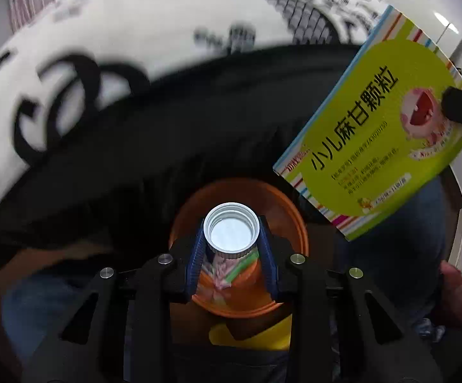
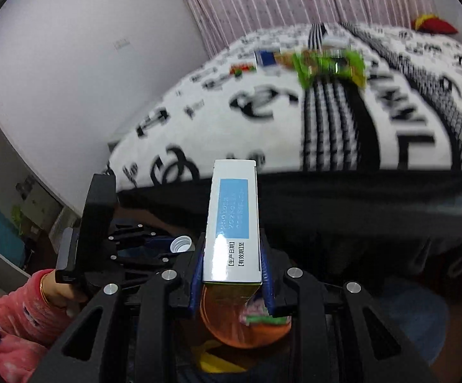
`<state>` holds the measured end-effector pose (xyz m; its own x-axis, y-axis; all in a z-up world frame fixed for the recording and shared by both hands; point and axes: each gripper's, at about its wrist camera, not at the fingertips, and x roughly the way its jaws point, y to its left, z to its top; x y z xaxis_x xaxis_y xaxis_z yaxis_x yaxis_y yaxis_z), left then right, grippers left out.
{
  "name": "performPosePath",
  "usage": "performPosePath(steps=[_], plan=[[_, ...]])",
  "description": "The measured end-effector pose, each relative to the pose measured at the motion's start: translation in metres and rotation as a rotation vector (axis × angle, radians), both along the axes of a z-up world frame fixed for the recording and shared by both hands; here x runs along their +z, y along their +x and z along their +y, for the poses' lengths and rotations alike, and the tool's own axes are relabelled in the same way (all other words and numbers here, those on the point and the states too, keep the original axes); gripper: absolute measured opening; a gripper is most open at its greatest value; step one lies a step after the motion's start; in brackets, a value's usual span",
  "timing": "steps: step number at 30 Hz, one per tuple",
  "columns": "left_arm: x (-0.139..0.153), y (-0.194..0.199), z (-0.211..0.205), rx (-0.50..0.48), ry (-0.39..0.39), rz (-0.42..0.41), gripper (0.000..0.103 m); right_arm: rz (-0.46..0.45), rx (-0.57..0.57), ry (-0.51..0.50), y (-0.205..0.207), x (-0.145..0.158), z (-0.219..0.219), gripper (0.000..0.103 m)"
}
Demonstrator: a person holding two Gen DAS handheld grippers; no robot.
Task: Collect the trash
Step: 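Lower both tools over the orange bucket and release the cap and box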
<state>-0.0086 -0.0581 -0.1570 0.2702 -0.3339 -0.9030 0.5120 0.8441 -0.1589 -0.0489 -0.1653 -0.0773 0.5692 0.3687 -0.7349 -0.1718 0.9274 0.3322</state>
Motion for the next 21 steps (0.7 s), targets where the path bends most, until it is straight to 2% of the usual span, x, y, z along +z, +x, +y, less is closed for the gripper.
performPosePath(steps=[8, 16, 17, 18, 19, 20, 21], plan=[[-0.068, 0.005, -0.011, 0.011, 0.061, 0.154, 0.031, 0.165, -0.033, -0.012, 0.015, -0.073, 0.005, 0.029], [-0.106, 0.0, -0.025, 0.008, 0.115, 0.226, 0.032, 0.266, -0.074, -0.002, 0.028, -0.122, 0.007, 0.031], [-0.108, -0.001, -0.025, 0.013, 0.124, 0.228, 0.038, 0.272, -0.078, 0.015, 0.029, -0.126, 0.005, 0.034], [-0.11, -0.002, -0.025, 0.018, 0.134, 0.228, 0.046, 0.286, -0.083, 0.045, 0.03, -0.131, 0.003, 0.042], [-0.109, -0.002, -0.022, 0.022, 0.138, 0.224, 0.068, 0.296, -0.087, 0.059, 0.031, -0.133, 0.002, 0.058], [-0.108, -0.002, -0.022, 0.031, 0.143, 0.211, 0.079, 0.296, -0.092, 0.057, 0.031, -0.134, 0.001, 0.067], [-0.105, -0.004, -0.022, 0.038, 0.141, 0.197, 0.079, 0.295, -0.094, 0.047, 0.031, -0.135, 0.001, 0.069]])
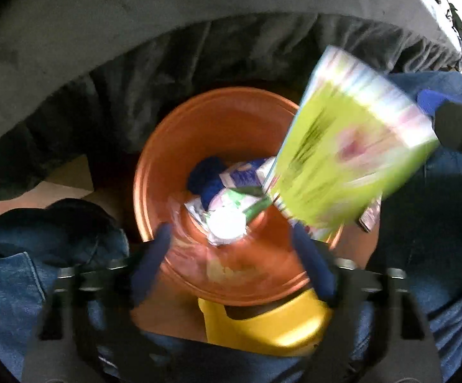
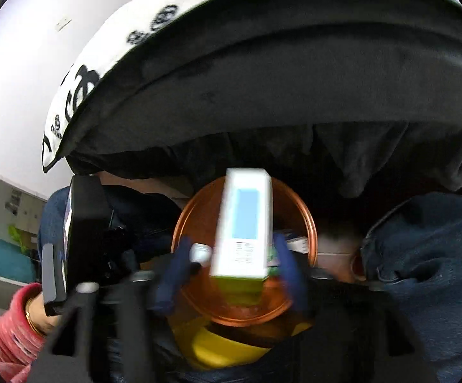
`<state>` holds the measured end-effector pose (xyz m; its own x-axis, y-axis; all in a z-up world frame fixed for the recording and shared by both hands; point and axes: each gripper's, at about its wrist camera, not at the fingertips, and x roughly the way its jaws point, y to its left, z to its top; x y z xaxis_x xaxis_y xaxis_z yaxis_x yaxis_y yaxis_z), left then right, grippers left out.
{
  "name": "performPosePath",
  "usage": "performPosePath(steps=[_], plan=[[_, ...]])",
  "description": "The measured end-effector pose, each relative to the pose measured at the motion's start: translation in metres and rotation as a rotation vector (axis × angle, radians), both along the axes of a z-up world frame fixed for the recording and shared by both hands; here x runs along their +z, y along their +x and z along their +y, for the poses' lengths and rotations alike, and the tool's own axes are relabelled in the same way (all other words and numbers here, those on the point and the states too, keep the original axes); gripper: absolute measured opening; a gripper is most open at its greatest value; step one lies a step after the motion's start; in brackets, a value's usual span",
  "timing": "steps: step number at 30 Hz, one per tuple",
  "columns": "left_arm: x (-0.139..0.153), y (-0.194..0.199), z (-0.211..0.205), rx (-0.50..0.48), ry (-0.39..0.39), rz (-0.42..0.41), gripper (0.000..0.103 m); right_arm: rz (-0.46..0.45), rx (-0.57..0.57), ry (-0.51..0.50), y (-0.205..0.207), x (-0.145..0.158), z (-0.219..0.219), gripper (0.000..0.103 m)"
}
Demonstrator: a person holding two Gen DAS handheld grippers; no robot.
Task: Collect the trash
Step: 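Lower both tools over the orange bucket and release the cap and box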
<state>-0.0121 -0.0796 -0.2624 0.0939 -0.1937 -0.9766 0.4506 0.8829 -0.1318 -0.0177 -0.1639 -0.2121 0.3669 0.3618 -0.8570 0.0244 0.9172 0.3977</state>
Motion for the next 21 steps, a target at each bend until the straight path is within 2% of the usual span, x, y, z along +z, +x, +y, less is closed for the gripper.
performPosePath(steps=[3, 5, 9, 21], plan=[[0.001, 0.006, 0.006, 0.039, -0.041, 0.015, 0.081, 0.017, -0.001, -0.015, -0.001, -0.006, 0.0, 0.076], [0.002, 0.009, 0.011, 0.073, -0.062, 0.029, 0.081, 0.029, -0.004, -0.008, -0.001, -0.01, -0.001, 0.076], [0.004, 0.012, 0.014, 0.096, -0.069, 0.03, 0.081, 0.048, -0.006, -0.007, 0.001, -0.015, -0.001, 0.079], [0.007, 0.011, 0.018, 0.108, -0.073, 0.013, 0.081, 0.076, -0.001, -0.011, 0.003, -0.026, 0.005, 0.079]])
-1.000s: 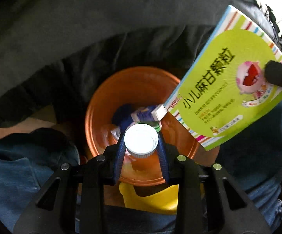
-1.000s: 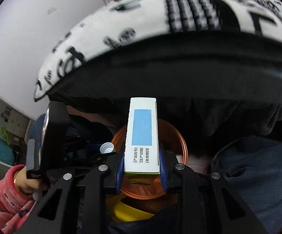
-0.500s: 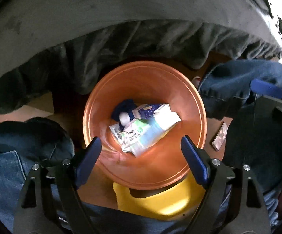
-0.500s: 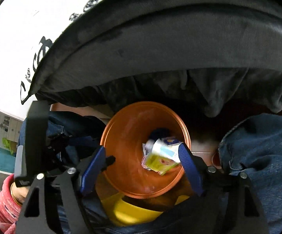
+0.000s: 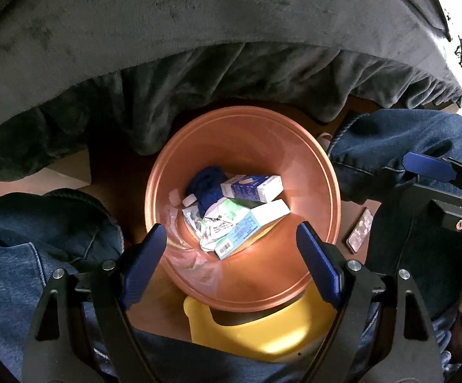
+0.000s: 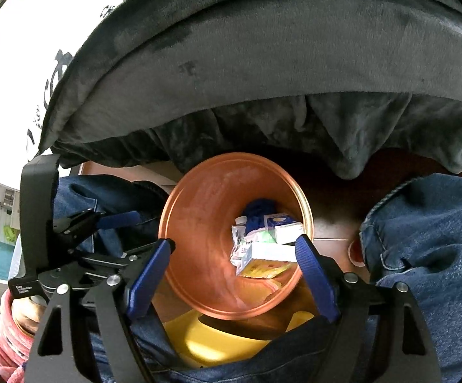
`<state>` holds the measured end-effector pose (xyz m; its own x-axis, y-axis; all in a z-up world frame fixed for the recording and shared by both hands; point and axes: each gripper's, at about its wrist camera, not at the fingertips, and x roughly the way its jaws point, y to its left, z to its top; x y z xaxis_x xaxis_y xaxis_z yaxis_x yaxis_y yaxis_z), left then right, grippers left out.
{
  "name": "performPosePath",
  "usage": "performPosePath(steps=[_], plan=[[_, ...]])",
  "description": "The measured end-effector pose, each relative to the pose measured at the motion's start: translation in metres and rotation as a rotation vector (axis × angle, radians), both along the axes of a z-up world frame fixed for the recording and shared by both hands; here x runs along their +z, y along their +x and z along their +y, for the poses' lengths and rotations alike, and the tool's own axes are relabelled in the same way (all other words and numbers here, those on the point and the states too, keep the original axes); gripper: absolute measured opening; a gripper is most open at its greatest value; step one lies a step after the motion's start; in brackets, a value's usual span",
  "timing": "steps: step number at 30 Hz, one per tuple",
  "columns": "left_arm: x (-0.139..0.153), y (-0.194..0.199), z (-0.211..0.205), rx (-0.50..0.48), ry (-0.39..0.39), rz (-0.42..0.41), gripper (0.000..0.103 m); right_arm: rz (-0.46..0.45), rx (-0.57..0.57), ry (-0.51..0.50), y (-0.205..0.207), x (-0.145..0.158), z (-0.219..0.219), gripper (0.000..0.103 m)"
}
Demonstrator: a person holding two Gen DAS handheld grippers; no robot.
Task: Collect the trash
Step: 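Lower both tools over the orange bucket and release the cap and box, then raise the right tool to the bed and grasp the green chip bag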
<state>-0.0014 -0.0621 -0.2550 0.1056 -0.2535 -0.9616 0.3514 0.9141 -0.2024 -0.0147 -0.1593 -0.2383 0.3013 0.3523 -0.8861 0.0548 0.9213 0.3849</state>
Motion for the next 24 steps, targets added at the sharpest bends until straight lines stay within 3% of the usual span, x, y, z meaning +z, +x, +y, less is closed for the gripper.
performPosePath(steps=[15, 24], plan=[[0.01, 0.0, 0.001, 0.0, 0.002, -0.033, 0.081, -0.013, -0.005, -0.006, -0.001, 0.007, -0.002, 0.08], [0.064, -0.001, 0.005, -0.005, -0.008, -0.202, 0.081, -0.171, -0.021, -0.037, 0.008, 0.066, -0.012, 0.085]])
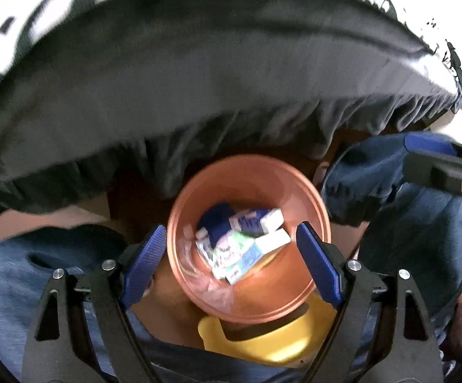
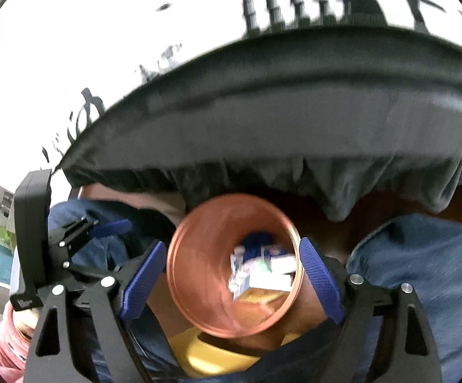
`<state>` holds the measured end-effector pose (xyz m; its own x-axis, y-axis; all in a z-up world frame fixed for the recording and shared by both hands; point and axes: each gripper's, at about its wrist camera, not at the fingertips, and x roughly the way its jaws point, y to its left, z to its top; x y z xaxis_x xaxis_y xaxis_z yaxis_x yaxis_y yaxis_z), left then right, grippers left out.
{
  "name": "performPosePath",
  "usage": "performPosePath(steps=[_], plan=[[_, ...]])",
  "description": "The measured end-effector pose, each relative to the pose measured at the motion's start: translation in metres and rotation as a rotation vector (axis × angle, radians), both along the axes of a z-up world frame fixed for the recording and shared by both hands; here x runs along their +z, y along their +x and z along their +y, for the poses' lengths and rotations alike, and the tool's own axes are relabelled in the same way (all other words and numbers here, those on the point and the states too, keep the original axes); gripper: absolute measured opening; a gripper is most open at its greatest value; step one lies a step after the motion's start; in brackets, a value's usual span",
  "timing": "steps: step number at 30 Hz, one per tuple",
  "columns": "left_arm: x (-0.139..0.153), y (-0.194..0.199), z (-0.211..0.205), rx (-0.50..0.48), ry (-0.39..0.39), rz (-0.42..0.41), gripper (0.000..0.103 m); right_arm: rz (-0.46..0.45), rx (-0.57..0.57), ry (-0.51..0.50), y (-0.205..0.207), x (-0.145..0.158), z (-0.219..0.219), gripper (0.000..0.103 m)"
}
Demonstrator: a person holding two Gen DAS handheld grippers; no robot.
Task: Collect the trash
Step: 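Raise the right tool to the bed and grasp the green chip bag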
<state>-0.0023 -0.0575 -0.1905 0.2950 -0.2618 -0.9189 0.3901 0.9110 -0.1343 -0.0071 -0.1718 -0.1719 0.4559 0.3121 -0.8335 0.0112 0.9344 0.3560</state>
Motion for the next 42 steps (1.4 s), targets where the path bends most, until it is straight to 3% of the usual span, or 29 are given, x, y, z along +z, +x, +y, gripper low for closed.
performPosePath(steps=[6, 8, 12, 14, 18, 21, 25, 29, 33, 42], plan=[[0.04, -0.004, 0.004, 0.008, -0.01, -0.131, 0.083, -0.16, -0.029, -0.083, 0.02, 0.053, -0.012, 0.092], [0.051, -0.004, 0.008, 0.021, -0.025, -0.17, 0.088, -0.258, -0.042, -0.12, 0.037, 0.077, -0.017, 0.093], [0.061, -0.004, 0.012, 0.034, -0.055, -0.186, 0.088, -0.433, -0.028, -0.299, 0.081, 0.117, -0.017, 0.097], [0.063, -0.003, 0.014, 0.04, -0.054, -0.186, 0.088, -0.478, -0.019, -0.387, 0.107, 0.127, -0.017, 0.097], [0.06, 0.0, 0.022, 0.069, -0.062, -0.172, 0.088, -0.494, 0.027, -0.563, 0.165, 0.132, -0.018, 0.097], [0.057, 0.003, 0.03, 0.101, -0.076, -0.151, 0.088, -0.477, 0.123, -0.804, 0.209, 0.125, -0.012, 0.097], [0.054, 0.007, 0.036, 0.126, -0.081, -0.13, 0.088, -0.396, 0.173, -0.935, 0.246, 0.108, -0.016, 0.097], [0.053, 0.013, 0.038, 0.142, -0.085, -0.112, 0.088, -0.315, 0.146, -0.895, 0.263, 0.095, -0.03, 0.069], [0.06, 0.017, 0.041, 0.142, -0.097, -0.122, 0.088, -0.33, 0.106, -0.853, 0.25, 0.101, -0.042, 0.043], [0.108, 0.033, 0.035, 0.086, -0.185, -0.222, 0.088, -0.429, 0.088, -0.687, 0.175, 0.129, -0.054, 0.037]])
